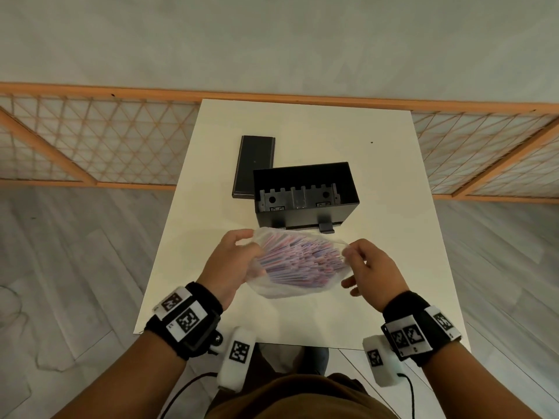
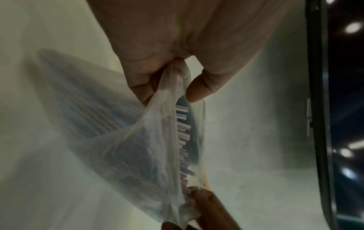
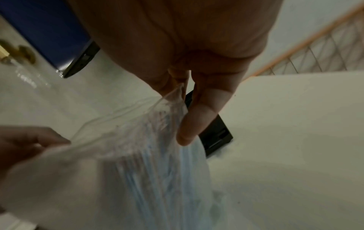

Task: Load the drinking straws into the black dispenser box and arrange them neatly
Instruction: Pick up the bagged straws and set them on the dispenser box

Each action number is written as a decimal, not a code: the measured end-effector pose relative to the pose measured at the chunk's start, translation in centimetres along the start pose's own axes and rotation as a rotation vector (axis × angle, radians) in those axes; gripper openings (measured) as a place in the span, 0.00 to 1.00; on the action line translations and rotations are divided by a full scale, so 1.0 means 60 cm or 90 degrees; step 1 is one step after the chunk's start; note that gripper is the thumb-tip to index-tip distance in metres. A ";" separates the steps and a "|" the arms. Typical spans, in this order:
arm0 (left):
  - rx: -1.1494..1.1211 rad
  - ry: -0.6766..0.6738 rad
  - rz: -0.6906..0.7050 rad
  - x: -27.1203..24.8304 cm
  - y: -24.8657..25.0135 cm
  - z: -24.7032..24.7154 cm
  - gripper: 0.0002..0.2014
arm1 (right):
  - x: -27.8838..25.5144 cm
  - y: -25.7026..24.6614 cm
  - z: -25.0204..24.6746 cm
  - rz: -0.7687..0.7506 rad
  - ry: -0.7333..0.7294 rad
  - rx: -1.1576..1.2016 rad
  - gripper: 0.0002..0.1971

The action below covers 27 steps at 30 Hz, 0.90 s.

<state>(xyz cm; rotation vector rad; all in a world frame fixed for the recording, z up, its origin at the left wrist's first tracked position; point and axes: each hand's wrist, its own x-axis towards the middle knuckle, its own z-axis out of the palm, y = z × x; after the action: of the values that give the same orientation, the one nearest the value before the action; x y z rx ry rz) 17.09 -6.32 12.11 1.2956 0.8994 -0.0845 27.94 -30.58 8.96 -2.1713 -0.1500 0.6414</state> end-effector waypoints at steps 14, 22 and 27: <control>-0.012 0.081 -0.048 0.055 -0.040 -0.025 0.13 | -0.008 -0.034 0.005 0.018 -0.082 0.361 0.05; -0.192 0.104 -0.198 0.089 -0.077 -0.049 0.14 | 0.003 0.022 0.045 -0.137 -0.282 0.002 0.56; -0.184 0.111 -0.192 0.094 -0.086 -0.034 0.11 | 0.040 0.033 0.107 -0.109 -0.313 -0.108 0.72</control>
<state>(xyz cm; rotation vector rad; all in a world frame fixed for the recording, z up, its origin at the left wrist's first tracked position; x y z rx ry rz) 17.08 -3.90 4.59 0.9018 1.2061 -0.0755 26.64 -26.57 3.21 -2.0884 -0.6627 1.0840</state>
